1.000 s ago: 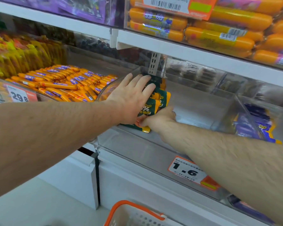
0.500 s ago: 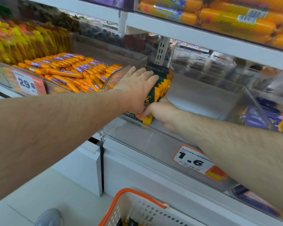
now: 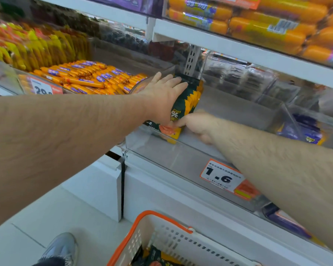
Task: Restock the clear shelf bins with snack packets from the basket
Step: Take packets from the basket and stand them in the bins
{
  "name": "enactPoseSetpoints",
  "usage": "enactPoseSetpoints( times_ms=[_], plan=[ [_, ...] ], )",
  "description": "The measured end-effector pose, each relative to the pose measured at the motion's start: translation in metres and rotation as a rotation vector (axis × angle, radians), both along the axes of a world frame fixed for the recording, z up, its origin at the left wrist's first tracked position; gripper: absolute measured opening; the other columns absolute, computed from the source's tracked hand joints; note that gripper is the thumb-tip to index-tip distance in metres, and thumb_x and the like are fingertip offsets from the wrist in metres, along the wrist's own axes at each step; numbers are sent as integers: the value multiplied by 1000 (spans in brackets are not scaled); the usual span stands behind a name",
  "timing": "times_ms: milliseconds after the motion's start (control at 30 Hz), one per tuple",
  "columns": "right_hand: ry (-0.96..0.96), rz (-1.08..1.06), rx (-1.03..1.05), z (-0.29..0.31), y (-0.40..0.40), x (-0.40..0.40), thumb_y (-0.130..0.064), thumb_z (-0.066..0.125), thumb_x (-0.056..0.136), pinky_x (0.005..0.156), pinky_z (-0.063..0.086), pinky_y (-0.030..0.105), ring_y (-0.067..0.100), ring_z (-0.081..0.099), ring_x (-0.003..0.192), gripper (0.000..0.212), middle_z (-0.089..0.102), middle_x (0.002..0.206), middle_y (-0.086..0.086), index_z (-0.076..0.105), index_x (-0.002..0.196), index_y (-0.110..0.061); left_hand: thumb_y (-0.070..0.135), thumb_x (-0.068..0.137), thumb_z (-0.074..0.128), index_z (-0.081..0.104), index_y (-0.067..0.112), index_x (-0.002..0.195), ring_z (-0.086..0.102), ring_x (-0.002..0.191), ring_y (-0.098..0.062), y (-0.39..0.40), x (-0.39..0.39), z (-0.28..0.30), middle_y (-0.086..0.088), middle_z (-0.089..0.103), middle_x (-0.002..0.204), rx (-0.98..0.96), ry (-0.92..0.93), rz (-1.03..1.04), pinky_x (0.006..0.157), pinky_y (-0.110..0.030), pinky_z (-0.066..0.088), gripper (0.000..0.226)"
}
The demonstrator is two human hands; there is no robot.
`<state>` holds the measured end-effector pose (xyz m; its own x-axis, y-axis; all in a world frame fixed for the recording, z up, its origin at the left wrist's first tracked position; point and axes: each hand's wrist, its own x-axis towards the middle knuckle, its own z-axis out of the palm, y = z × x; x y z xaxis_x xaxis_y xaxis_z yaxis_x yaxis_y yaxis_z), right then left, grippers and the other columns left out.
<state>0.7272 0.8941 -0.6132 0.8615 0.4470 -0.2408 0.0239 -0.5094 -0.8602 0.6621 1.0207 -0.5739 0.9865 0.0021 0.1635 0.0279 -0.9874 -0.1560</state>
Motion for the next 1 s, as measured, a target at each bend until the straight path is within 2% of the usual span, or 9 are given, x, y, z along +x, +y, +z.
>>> enactPoseSetpoints(
  times_ms=[100, 233, 333, 400, 500, 700, 767, 867, 1000],
  plan=[
    [-31, 14, -78, 11, -7, -9, -26, 87, 71, 63, 38, 23, 13, 55, 89, 42, 66, 104, -3, 65, 107, -19, 36, 76, 76, 1, 17, 156, 0, 151, -26, -2, -7, 6, -8, 2, 164, 3, -14, 13, 121, -45, -5, 111],
    [-54, 3, -140, 25, -14, -30, -33, 85, 73, 82, 40, 31, 19, 53, 104, 55, 62, 118, -1, 62, 120, -15, 39, 78, 73, 12, 15, 155, 6, 150, -24, -8, -26, 13, -8, 9, 163, -37, -57, -39, 120, -44, -3, 101],
    [-123, -53, -184, 39, -23, -51, -30, 79, 80, 81, 43, 31, 22, 50, 95, 38, 56, 97, 2, 57, 104, -9, 34, 79, 69, 34, 12, 147, 29, 143, -29, -18, -54, 8, -11, 32, 155, -162, -237, -137, 118, -46, 14, 79],
    [-327, -101, -309, 45, -26, -70, -28, 72, 84, 70, 46, 30, 25, 53, 85, 24, 53, 80, 1, 54, 87, -14, 28, 73, 61, 52, 9, 132, 50, 124, -36, -29, -74, 0, -14, 52, 137, -176, -358, -234, 102, -49, 36, 62],
    [-739, -115, -408, 49, -32, -101, -28, 53, 83, 63, 45, 33, 30, 49, 78, 11, 58, 82, 2, 57, 88, -19, 26, 63, 54, 54, 6, 122, 58, 108, -37, -47, -101, -15, -14, 58, 123, -209, -384, -328, 87, -45, 44, 62],
    [-1112, 1, -69, 21, -64, -156, -26, 47, 71, 52, 26, 33, 19, 35, 62, 9, 39, 57, -5, 41, 65, -22, 19, 64, 59, 54, 3, 115, 54, 105, -40, -63, -155, -45, -16, 54, 119, -376, -445, -472, 84, -50, 47, 54],
    [-999, 44, -88, -18, -78, -167, -27, 48, 69, 51, 30, 33, 19, 40, 61, 10, 46, 56, -4, 48, 65, -18, 15, 65, 60, 48, 6, 119, 54, 101, -38, -70, -169, -76, -15, 49, 122, -451, -286, -486, 80, -44, 48, 56],
    [-642, 144, -268, -93, -99, -174, -24, 55, 79, 62, 47, 35, 22, 57, 72, 13, 61, 72, -3, 66, 81, -17, 18, 80, 64, 33, 17, 141, 52, 112, -28, -76, -183, -108, -5, 41, 135, -449, 307, -329, 80, -31, 40, 68],
    [-275, 302, -552, -195, -129, -183, -15, 54, 90, 69, 42, 27, 15, 54, 78, 17, 60, 85, -1, 68, 99, -14, 30, 94, 56, 33, 24, 147, 48, 124, -19, -77, -182, -122, 3, 46, 143, -289, 755, -234, 99, -35, 44, 58]
  ],
)
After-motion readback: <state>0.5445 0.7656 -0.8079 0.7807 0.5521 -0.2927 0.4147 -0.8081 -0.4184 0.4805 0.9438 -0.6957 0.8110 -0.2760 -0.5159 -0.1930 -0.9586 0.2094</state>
